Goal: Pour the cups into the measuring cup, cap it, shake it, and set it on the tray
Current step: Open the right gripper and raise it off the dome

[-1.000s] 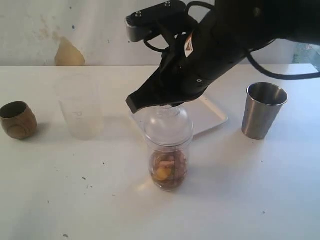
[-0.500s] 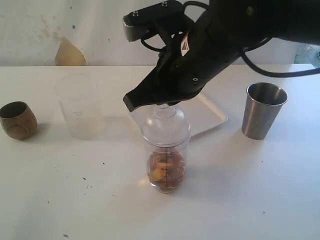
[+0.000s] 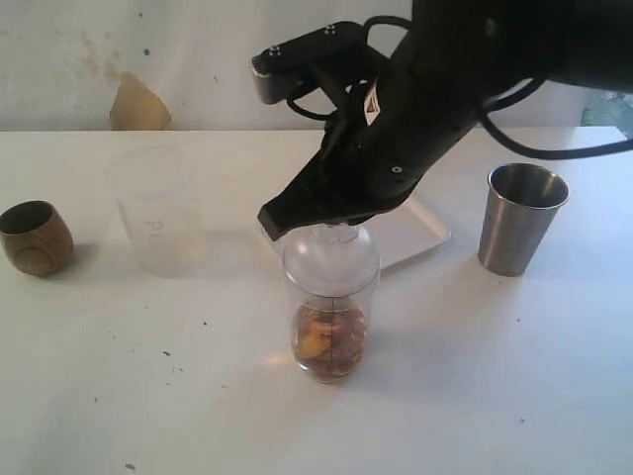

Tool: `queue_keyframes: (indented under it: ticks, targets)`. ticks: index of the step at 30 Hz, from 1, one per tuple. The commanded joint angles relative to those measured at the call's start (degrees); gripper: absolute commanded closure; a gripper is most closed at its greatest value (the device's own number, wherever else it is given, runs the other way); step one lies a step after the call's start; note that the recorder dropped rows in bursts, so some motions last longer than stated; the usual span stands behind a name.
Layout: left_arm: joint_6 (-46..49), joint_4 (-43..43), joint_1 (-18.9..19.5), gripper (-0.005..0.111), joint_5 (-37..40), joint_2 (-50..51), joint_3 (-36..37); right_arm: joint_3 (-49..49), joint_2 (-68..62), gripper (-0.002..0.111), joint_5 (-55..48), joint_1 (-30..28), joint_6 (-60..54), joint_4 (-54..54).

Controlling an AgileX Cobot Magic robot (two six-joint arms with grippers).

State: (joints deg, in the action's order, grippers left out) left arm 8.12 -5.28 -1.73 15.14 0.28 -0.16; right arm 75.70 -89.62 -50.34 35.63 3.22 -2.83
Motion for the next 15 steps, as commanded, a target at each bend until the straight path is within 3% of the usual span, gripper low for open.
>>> queue_keyframes:
  ticks: [1, 12, 15]
  targets:
    - [0.1, 0.2, -0.1, 0.106, -0.6, -0.3, 0.2, -2.1, -1.2, 0.108, -2.9, -0.2, -0.5, 0.2]
    - [0.1, 0.2, -0.1, 0.106, -0.6, -0.3, 0.2, -2.1, 1.2, 0.108, 0.0, -0.2, -2.2, 0.2]
    - [0.1, 0.2, -0.1, 0.106, -0.6, -0.3, 0.2, -2.1, 2.4, 0.102, 0.0, -0.2, -3.2, 0.2]
